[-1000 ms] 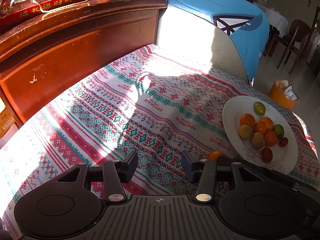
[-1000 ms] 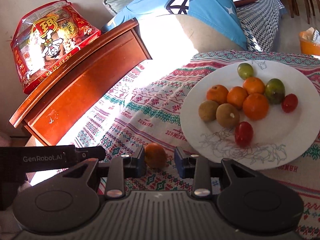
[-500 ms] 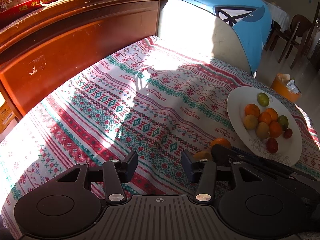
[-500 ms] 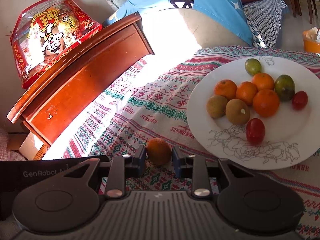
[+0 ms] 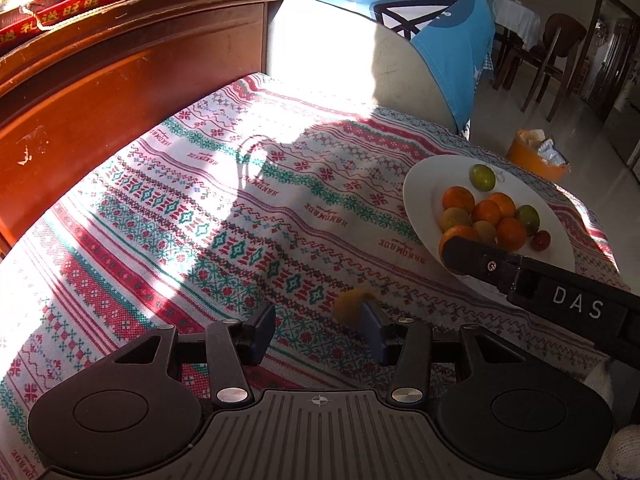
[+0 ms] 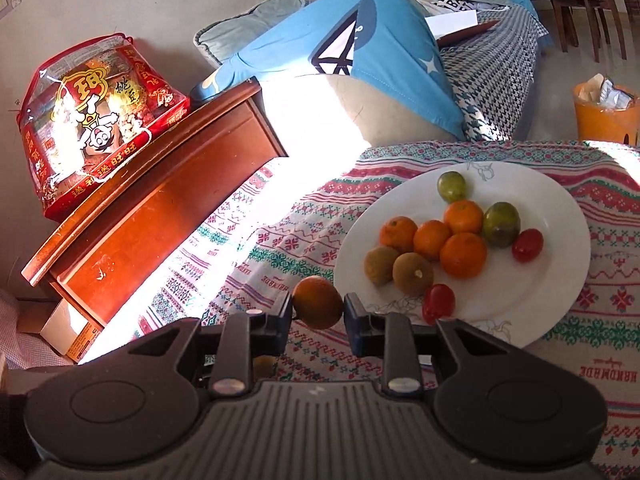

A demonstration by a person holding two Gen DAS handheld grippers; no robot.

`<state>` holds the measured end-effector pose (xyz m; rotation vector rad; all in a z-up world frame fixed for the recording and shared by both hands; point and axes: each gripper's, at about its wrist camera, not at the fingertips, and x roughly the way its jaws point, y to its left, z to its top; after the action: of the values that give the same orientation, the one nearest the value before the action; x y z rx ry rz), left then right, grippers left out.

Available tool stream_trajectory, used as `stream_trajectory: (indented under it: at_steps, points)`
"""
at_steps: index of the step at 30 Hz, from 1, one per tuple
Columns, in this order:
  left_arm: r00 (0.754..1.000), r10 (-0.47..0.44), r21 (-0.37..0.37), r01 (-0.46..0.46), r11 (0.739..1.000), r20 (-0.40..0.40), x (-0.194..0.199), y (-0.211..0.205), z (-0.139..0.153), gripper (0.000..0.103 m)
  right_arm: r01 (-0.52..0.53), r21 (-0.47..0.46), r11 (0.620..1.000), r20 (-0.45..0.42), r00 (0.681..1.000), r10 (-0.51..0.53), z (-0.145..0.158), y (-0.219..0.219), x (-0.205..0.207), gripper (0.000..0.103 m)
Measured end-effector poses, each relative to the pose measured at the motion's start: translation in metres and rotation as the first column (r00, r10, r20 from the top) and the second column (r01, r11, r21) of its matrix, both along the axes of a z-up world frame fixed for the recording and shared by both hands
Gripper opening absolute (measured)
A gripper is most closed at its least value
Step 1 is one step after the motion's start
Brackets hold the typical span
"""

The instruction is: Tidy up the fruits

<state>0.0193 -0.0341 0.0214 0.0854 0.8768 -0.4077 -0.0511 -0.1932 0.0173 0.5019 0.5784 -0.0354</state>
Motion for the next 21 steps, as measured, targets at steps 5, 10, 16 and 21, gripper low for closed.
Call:
stream_trajectory:
  at_steps: [5,10,16,21]
  points:
    - [0.999,-0.034,0.001,0.034,0.999,0.02,-0.003,-0.013,-0.007,0.045,0.063,-0.005,0.998,-0.007,0.998,-0.064,0.007,-0.017,-0.013,0.028]
    - [0.999,-0.037,0.025,0.036,0.999,0.027,-0.002,-0.021,-0.019,0.036,0.111,0.001,0.994,-0.013,0.994,-0.111,0.011,-0.031,-0.029,0.028]
    - [0.997,-0.06,0.02,0.059,0.998,0.049,-0.005,-0.026,-0.021,0.026,0.151,-0.006,0.989,-0.029,0.988,-0.151,0.01,-0.04,-0.036,0.028]
    - [0.997,-0.054,-0.002,0.054,0.999,0.051,-0.007,-0.028,-0.019,0.025,0.196,0.004,0.981,-0.037,0.98,-0.196,0.008,-0.048,-0.039,0.028]
